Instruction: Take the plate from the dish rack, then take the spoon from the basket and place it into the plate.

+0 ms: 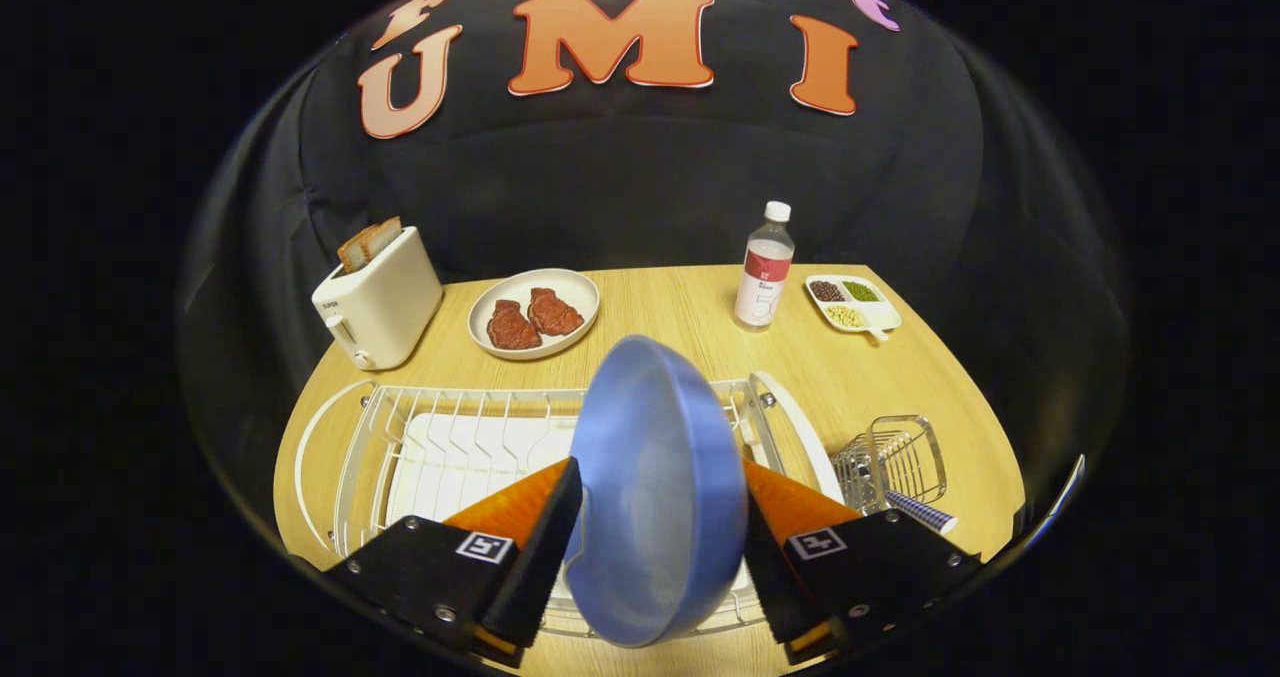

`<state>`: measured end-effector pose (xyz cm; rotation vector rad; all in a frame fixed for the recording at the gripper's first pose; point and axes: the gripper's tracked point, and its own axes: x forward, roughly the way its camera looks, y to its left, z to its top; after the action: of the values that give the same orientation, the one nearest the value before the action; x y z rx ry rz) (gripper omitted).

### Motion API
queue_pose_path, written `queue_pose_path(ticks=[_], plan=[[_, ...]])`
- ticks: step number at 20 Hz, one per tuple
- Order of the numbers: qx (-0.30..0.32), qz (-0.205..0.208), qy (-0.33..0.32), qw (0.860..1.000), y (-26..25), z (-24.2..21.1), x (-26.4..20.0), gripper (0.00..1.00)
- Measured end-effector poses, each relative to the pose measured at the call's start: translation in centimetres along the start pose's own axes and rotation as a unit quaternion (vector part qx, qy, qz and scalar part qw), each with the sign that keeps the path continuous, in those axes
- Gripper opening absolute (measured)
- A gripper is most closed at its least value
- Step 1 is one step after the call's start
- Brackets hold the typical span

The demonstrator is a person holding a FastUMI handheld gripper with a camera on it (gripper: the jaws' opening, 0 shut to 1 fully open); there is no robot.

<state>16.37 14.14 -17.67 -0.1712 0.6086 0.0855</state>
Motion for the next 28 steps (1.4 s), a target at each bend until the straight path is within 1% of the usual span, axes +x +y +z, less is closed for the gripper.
queue_pose_path(ticks=[1,2,3,4,6,8,14,21,28], plan=[[-0.006,-0.005,0.005,1.000,-0.1,-0.2,0.1,0.79],[-0.012,-0.012,0.007,1.000,-0.2,-0.3,0.2,0.67],[-0.015,-0.018,0.010,1.000,-0.2,-0.5,0.2,0.58],[-0.015,-0.027,0.012,0.999,-0.4,-0.5,0.2,0.36],[-0.016,-0.036,0.024,0.999,-0.8,-0.7,0.1,0.32],[-0.015,-0.041,0.021,0.999,-0.5,-0.2,-0.2,0.30],[-0.051,-0.071,-0.009,0.996,-1.3,2.1,-1.9,0.29],[-0.030,-0.058,-0.032,0.997,-2.3,3.0,-5.0,0.29],[-0.009,-0.032,-0.056,0.998,-3.9,1.9,-10.5,0.29]])
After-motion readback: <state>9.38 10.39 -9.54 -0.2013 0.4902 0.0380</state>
